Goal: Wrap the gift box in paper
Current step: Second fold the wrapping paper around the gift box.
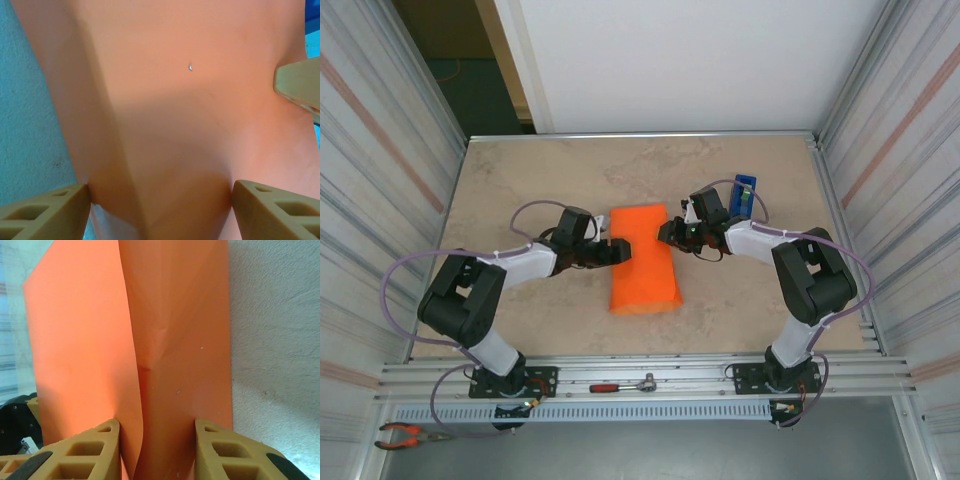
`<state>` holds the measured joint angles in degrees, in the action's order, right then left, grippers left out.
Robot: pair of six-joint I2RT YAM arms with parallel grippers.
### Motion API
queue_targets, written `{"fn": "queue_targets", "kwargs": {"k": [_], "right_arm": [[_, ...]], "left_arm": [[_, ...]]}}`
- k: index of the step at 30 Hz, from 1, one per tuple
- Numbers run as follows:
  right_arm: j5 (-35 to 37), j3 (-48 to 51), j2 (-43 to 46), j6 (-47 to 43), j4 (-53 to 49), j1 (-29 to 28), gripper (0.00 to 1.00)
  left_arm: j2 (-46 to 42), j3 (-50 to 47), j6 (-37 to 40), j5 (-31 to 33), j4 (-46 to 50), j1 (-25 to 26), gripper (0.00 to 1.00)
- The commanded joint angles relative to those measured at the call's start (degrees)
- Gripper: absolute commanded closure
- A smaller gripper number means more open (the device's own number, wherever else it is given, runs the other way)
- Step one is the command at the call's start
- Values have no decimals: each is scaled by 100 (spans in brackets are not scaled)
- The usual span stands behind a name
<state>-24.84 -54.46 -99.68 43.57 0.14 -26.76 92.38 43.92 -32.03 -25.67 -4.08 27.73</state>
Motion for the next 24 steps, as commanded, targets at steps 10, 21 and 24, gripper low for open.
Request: {"fn": "queue_targets", "kwargs": {"k": [10, 21, 24], "right_arm": [[441, 260, -282, 138, -726, -154, 83], [462, 260, -280, 109, -744, -154, 84], [440, 257, -301, 115, -738, -162, 83]], "left_arm": [[-283, -4, -304, -500, -307, 45, 24], [-23, 603, -213, -511, -125, -274, 22], [197, 769, -118, -470, 12, -248, 22]]}}
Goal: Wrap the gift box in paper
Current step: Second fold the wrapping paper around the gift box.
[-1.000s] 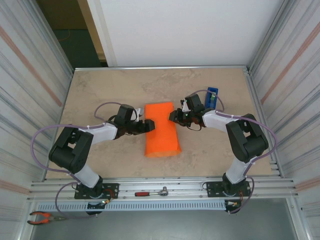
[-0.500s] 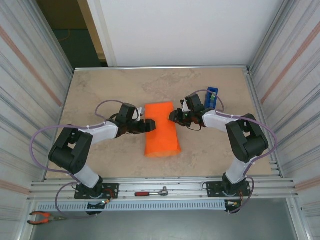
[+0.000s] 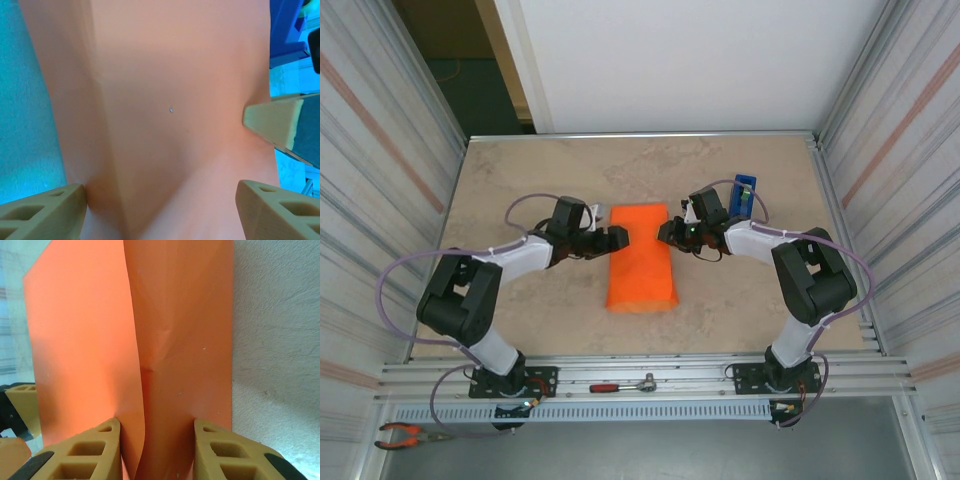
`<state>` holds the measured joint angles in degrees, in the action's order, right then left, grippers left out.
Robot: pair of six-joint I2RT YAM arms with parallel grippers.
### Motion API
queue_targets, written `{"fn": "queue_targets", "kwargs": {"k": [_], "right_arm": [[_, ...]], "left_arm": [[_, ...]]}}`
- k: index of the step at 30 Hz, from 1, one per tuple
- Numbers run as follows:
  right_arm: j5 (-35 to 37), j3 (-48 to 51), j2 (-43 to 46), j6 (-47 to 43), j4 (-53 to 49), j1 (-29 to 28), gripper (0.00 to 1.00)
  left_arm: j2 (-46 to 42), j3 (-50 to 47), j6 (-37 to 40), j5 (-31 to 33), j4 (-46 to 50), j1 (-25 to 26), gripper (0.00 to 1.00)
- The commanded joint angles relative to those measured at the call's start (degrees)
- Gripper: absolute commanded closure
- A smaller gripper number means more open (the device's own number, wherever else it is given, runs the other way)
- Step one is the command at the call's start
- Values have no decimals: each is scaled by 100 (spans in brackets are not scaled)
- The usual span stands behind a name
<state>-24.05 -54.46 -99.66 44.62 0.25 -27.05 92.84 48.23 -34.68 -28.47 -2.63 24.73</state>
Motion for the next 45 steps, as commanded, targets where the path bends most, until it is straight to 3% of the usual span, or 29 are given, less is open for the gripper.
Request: {"fn": "queue_targets", "kwargs": {"k": [1, 6, 19, 33, 45], "right_arm": [[366, 251, -308, 9, -752, -136, 84], [374, 260, -292, 11, -757, -152, 84], [412, 251, -343, 12, -763, -152, 84], [391, 268, -320, 38, -763, -161, 84], [318, 216, -314, 0, -806, -160, 84]], "left_arm": [[214, 368, 197, -160, -67, 68, 22], [285, 186, 339, -45, -26, 127, 22], [-697, -493, 386, -212, -13, 308, 19], [127, -469, 732, 535, 356, 691, 19], [164, -746, 574, 745, 233, 684, 24]]}}
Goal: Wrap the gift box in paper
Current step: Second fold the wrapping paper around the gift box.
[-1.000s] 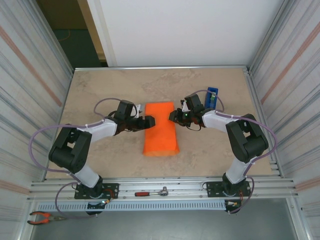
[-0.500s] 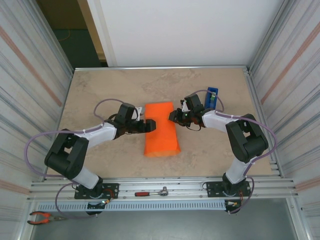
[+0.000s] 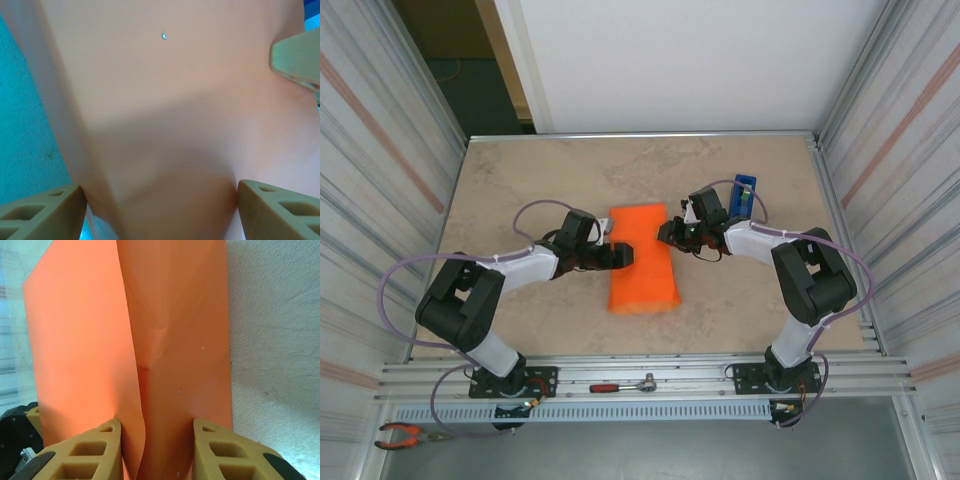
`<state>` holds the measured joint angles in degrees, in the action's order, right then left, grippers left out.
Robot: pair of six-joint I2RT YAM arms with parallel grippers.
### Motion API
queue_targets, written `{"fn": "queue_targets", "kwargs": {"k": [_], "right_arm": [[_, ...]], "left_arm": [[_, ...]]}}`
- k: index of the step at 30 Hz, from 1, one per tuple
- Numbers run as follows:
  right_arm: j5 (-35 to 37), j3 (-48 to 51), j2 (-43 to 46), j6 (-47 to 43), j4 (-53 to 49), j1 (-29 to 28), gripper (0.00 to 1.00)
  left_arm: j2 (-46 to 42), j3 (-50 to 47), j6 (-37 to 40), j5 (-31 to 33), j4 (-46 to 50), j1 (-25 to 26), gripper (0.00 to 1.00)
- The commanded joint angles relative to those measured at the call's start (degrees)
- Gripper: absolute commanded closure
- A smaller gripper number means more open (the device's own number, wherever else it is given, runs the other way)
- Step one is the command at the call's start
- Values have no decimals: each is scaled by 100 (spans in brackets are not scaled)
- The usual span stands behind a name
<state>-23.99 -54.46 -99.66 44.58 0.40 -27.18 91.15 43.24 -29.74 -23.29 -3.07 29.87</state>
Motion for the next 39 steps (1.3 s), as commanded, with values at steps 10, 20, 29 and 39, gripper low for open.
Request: {"fn": "queue_targets", "kwargs": {"k": [10, 20, 29, 39], "right_arm": [[57, -61, -239, -159, -1057, -6, 73], [-440, -198, 435, -247, -1195, 799, 37], [-1563, 146, 1030, -147, -941, 1418, 41], [-1523, -3, 949, -309, -1112, 1751, 45]], "left_arm": [[427, -274, -49, 489, 563, 177, 29], [472, -276, -103, 611, 731, 172, 30], [437, -219, -43, 659, 839, 169, 30], [460, -174, -42, 648, 851, 171, 31]]}}
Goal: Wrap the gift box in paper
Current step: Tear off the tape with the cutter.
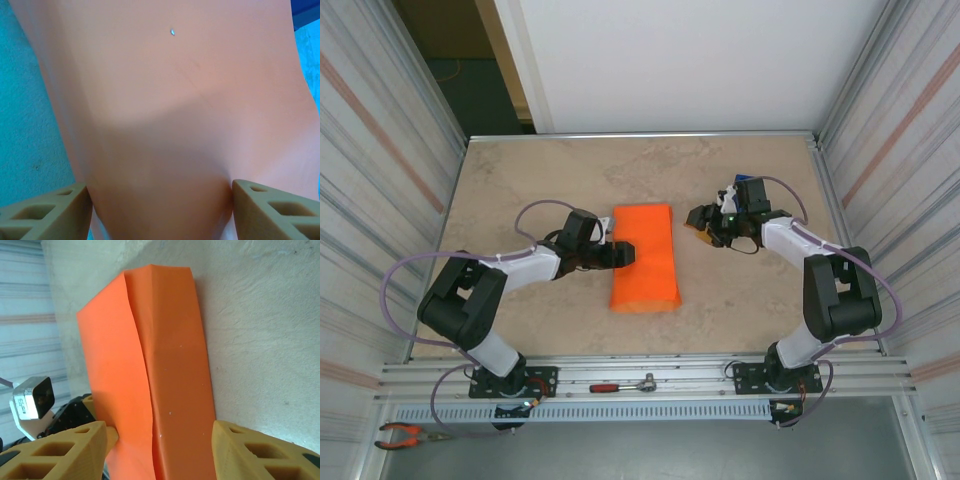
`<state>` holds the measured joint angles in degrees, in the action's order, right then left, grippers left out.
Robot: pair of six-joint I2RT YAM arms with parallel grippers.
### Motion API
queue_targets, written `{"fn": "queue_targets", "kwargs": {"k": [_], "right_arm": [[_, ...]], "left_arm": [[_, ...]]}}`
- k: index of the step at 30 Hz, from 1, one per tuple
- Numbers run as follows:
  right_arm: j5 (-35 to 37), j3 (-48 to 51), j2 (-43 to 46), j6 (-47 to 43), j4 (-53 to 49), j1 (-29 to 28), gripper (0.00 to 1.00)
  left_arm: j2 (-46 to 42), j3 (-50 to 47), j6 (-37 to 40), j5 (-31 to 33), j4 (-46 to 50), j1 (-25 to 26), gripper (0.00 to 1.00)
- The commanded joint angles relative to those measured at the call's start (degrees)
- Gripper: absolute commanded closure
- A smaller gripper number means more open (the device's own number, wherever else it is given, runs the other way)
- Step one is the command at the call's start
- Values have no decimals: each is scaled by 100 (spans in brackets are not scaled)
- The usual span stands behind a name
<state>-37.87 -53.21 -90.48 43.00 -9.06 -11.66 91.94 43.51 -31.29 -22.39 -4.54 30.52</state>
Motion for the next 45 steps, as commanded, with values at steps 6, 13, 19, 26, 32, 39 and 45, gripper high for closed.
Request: {"fn": "queue_targets", "kwargs": {"k": [6, 13, 19, 26, 32, 39, 45], "right_arm": [[-71, -422, 92, -171, -228, 1309, 49], [-182, -695, -357, -74, 5, 2428, 51], [-472, -765, -994, 126, 620, 2668, 58], [-520, -969, -1388, -80, 570, 2509, 63], [-446, -955, -1547, -200, 506, 2388, 64], [-454, -902, -1599, -262, 493, 2379, 65], [-477, -858, -1619, -249, 515, 2385, 71]], "left_arm": [[382, -222, 112, 570, 1001, 110, 31], [410, -243, 123, 569, 997, 104, 31], [440, -246, 122, 553, 989, 103, 31], [434, -281, 114, 560, 973, 107, 31], [454, -234, 114, 543, 974, 112, 31], [485, -219, 127, 555, 985, 112, 31], [497, -203, 123, 528, 972, 111, 32]]}}
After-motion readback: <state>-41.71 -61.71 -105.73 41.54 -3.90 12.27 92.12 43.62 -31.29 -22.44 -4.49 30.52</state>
